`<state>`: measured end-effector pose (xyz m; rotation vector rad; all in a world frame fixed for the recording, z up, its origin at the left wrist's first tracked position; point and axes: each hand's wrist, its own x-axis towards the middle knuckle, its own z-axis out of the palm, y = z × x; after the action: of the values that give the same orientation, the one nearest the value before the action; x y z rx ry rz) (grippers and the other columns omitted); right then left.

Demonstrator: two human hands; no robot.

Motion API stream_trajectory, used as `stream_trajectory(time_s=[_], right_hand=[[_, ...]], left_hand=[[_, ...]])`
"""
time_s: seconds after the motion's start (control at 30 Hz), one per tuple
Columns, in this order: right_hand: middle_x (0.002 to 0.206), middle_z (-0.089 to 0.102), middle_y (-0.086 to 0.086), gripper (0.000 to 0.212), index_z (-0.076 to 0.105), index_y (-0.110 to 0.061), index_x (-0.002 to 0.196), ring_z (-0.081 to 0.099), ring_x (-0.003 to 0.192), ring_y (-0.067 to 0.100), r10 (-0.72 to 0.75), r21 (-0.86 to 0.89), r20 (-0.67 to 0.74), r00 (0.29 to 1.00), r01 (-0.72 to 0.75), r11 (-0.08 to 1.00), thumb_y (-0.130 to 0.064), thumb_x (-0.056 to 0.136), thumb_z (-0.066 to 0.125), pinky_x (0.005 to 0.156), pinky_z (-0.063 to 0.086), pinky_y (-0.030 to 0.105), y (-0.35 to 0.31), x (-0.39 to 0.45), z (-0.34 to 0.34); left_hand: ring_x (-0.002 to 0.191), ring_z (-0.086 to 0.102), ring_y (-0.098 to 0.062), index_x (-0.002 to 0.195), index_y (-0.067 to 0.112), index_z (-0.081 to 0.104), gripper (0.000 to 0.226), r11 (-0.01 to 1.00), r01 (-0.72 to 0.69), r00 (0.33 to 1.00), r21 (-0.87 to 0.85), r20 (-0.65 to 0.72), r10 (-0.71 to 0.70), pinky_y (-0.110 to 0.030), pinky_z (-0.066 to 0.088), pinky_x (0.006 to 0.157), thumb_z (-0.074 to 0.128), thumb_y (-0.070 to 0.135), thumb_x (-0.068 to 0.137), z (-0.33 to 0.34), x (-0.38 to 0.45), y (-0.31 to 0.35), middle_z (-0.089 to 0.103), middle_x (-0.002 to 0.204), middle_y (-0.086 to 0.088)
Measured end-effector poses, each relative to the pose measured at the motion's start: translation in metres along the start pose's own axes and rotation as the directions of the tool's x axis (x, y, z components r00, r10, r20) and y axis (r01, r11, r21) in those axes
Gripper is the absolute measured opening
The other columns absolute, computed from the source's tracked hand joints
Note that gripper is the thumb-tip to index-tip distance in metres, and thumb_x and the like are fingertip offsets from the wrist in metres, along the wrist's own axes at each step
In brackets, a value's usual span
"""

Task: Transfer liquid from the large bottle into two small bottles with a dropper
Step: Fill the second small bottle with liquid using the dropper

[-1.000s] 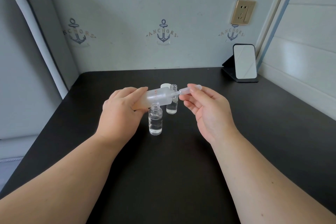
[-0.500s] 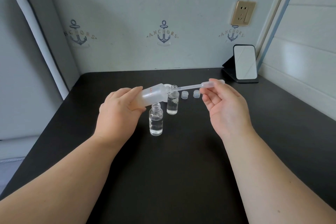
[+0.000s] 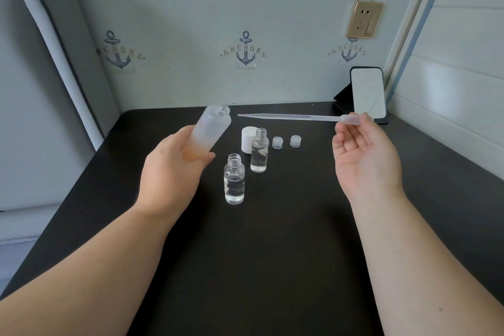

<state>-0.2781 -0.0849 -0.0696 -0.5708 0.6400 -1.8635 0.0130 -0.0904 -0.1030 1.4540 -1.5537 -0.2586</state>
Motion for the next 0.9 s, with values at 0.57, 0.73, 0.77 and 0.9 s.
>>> stream_trajectory(time_s=[0.57, 0.73, 0.77, 0.9], right_hand=[[0.082, 0.069, 0.004, 0.026, 0.074, -0.009, 0.069, 0.062, 0.067, 0.016, 0.011, -0.041, 0.036, 0.999, -0.009, 0.999, -0.014, 0.093, 0.065, 0.065, 0.052, 0.023, -0.002, 0.003, -0.001], [0.077, 0.069, 0.004, 0.031, 0.077, -0.011, 0.067, 0.063, 0.065, 0.015, 0.021, -0.076, 0.042, 0.999, -0.018, 0.997, -0.014, 0.095, 0.063, 0.064, 0.052, 0.023, 0.000, 0.003, 0.000], [0.078, 0.069, 0.003, 0.031, 0.077, -0.011, 0.066, 0.063, 0.065, 0.015, 0.021, -0.080, 0.045, 0.999, -0.017, 0.997, -0.014, 0.095, 0.063, 0.064, 0.052, 0.023, 0.000, 0.003, 0.000], [0.078, 0.069, 0.003, 0.032, 0.076, -0.012, 0.066, 0.063, 0.065, 0.015, 0.016, -0.101, 0.058, 0.998, -0.010, 0.995, -0.015, 0.095, 0.063, 0.065, 0.052, 0.022, 0.000, 0.003, 0.001]], left_hand=[[0.088, 0.059, 0.011, 0.132, 0.033, 0.051, 0.055, 0.961, 0.178, 0.984, -0.212, 0.010, -0.180, -0.013, 0.040, 0.069, 0.075, 0.050, 0.085, 0.001, 0.001, 0.002, 0.057, 0.101, 0.031], [0.080, 0.055, 0.000, 0.117, 0.030, 0.059, 0.036, 0.953, -0.023, 0.954, -0.303, -0.291, -0.069, -0.013, 0.045, 0.070, 0.061, 0.028, 0.082, -0.013, -0.008, 0.011, 0.061, 0.108, 0.013], [0.076, 0.052, -0.002, 0.109, 0.030, 0.060, 0.031, 0.949, -0.083, 0.954, -0.305, -0.300, -0.013, -0.012, 0.044, 0.067, 0.059, 0.022, 0.080, -0.015, -0.011, 0.013, 0.062, 0.101, 0.012], [0.066, 0.056, -0.008, 0.098, 0.029, 0.068, 0.024, 0.937, -0.113, 0.993, -0.331, 0.000, 0.119, -0.017, 0.049, 0.064, 0.058, 0.019, 0.080, -0.012, -0.022, 0.022, 0.070, 0.090, 0.013]])
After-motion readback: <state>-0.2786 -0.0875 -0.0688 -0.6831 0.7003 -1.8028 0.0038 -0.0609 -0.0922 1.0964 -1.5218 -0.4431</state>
